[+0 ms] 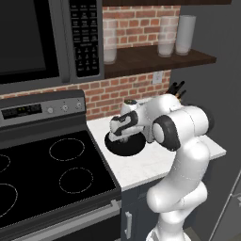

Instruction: Grab a lemon wedge from the fridge and one ice cube from the ice bowl, and put them in the glass of lemonade.

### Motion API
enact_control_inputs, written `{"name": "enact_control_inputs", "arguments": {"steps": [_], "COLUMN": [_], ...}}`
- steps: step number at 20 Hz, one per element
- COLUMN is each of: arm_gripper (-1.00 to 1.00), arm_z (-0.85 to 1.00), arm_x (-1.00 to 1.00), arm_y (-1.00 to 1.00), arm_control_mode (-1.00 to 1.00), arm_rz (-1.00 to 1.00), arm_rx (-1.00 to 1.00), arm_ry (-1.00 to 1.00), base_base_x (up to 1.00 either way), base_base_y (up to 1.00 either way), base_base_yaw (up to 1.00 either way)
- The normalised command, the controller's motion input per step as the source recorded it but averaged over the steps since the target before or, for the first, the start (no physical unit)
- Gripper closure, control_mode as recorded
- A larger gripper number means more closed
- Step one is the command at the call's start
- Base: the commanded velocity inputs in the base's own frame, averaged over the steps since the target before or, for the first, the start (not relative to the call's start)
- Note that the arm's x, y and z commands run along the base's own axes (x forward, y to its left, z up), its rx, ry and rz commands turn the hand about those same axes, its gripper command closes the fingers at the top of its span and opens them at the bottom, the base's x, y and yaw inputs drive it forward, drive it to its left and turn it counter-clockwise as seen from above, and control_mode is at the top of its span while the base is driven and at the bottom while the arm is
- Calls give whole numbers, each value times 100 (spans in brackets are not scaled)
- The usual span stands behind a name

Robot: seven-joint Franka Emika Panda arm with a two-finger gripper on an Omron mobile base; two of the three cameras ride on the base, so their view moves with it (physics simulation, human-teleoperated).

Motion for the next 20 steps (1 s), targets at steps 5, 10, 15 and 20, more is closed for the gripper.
{"name": "enact_control_inputs", "arguments": {"steps": [5, 10, 15, 20], "arm_gripper": [100, 100, 100, 100], "arm_z": [77, 65, 54, 24], "arm_x": [-24, -22, -21, -13], "arm_y": [-5, -14, -15, -36], "arm_control_mode": [-100, -100, -100, -100], "arm_rz": [-7, -8, -9, -17], "arm_rx": [0, 0, 0, 0], "arm_ry": [0, 0, -1, -3], "base_base_x": [0, 0, 0, 0], "base_base_y": [0, 0, 0, 0], "base_base_yaw": [0, 0, 0, 0]}}
